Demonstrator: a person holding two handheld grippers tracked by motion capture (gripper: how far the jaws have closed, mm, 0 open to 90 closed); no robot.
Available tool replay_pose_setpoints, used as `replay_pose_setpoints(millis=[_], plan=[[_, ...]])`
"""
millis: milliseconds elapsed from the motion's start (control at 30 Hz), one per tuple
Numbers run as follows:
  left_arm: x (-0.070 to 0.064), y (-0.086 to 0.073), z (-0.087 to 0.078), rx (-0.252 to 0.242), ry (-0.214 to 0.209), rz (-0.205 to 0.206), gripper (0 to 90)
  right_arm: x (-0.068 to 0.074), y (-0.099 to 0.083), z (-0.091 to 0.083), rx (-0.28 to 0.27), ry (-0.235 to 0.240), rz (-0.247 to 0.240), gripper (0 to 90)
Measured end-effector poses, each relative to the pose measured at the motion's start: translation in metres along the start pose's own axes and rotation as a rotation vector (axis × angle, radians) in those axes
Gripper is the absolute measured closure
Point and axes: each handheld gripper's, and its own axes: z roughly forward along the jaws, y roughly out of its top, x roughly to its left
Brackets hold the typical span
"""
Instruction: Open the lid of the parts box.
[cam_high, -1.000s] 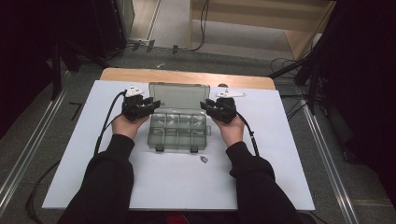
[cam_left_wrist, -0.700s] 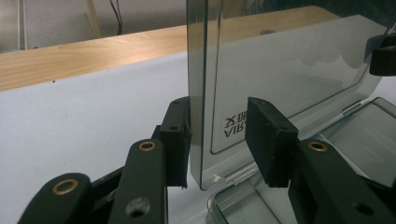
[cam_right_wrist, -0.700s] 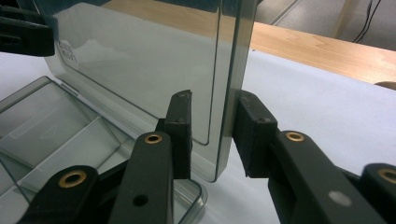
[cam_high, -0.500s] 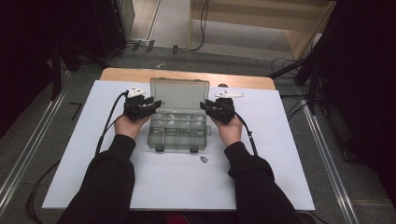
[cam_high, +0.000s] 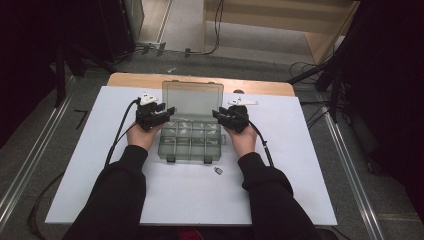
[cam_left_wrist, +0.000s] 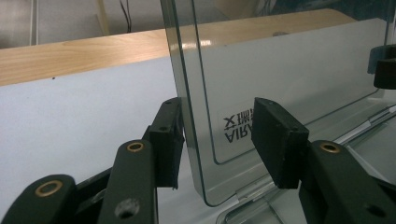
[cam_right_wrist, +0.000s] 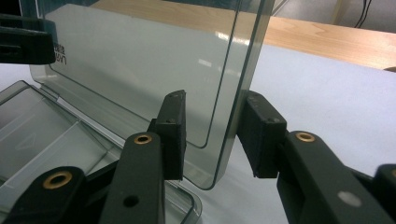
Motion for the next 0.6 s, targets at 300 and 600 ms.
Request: replay_pose_setpoints(millis=[300, 600], plan=[[0.001, -0.003, 0.008, 0.001, -0.007, -0.035, 49.7, 0.002, -0.004, 0.008, 0.041, -0.004, 0.021, 53.0], [0.002, -0.007, 0.013, 0.022, -0.016, -0.045, 44.8, 0.003, -0.005, 0.012, 0.066, -0.004, 0.04, 48.6]])
